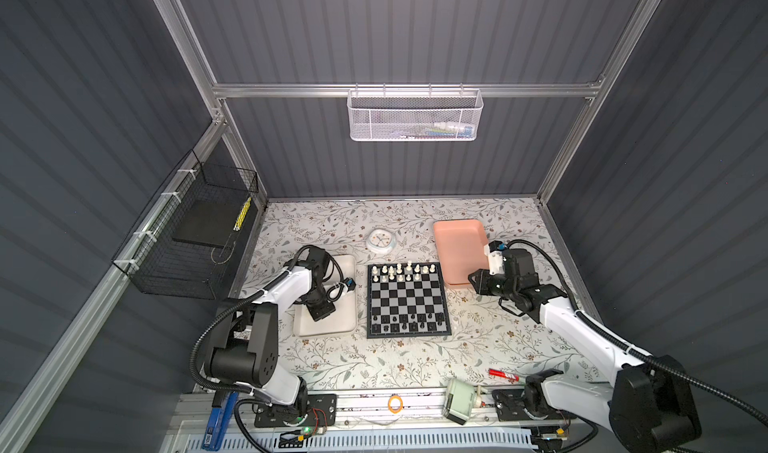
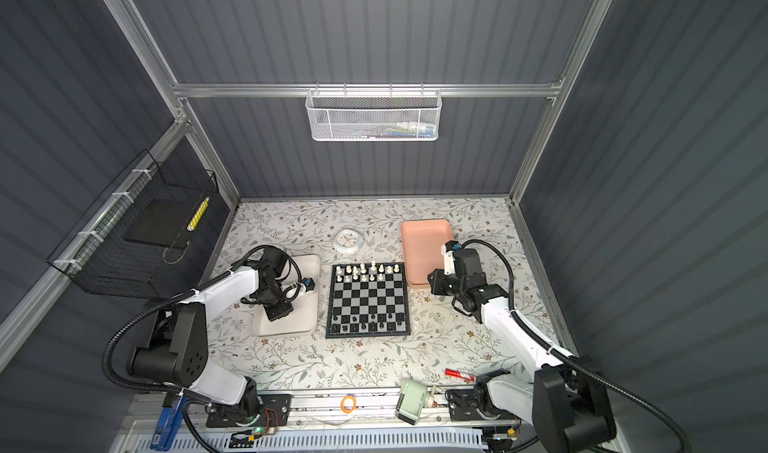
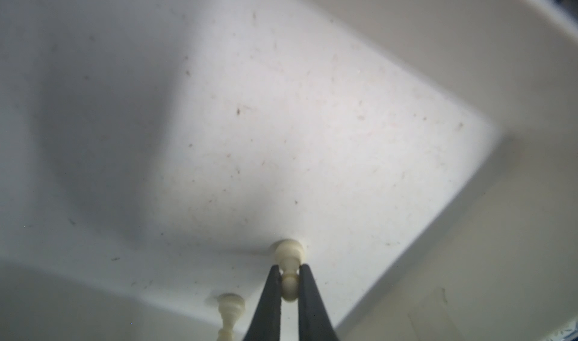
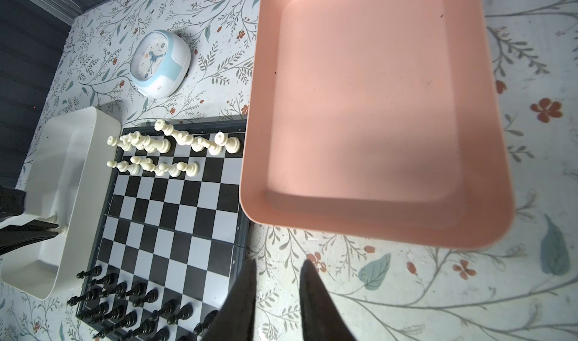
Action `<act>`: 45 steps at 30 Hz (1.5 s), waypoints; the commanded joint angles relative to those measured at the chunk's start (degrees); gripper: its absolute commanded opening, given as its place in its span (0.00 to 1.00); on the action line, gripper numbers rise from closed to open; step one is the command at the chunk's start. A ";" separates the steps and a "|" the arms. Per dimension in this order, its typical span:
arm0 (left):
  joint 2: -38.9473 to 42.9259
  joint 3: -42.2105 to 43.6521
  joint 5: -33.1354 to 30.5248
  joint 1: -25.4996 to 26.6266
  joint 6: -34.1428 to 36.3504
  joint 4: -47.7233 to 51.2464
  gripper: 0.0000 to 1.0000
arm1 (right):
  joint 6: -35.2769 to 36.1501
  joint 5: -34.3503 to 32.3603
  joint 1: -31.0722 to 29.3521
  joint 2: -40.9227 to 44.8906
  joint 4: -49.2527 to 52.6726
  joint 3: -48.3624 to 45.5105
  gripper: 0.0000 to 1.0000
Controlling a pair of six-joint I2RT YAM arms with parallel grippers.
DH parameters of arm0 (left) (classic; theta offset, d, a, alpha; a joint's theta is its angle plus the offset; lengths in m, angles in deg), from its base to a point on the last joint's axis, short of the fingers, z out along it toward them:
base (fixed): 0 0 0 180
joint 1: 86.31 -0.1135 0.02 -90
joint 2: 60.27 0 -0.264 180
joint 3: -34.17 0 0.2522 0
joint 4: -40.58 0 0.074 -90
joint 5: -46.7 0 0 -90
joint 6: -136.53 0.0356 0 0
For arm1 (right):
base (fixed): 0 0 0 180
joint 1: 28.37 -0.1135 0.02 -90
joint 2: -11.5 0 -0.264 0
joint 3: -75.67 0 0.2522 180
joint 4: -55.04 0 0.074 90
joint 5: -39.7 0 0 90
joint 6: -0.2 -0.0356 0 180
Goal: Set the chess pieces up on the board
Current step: 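Lift the white pawn and carry it with the left gripper toward the board's far corner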
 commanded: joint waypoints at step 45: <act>-28.32 -52.45 2.75 29.80 -9.13 10.36 0.08 | -0.99 -1.75 0.11 7.48 1.85 -0.99 0.28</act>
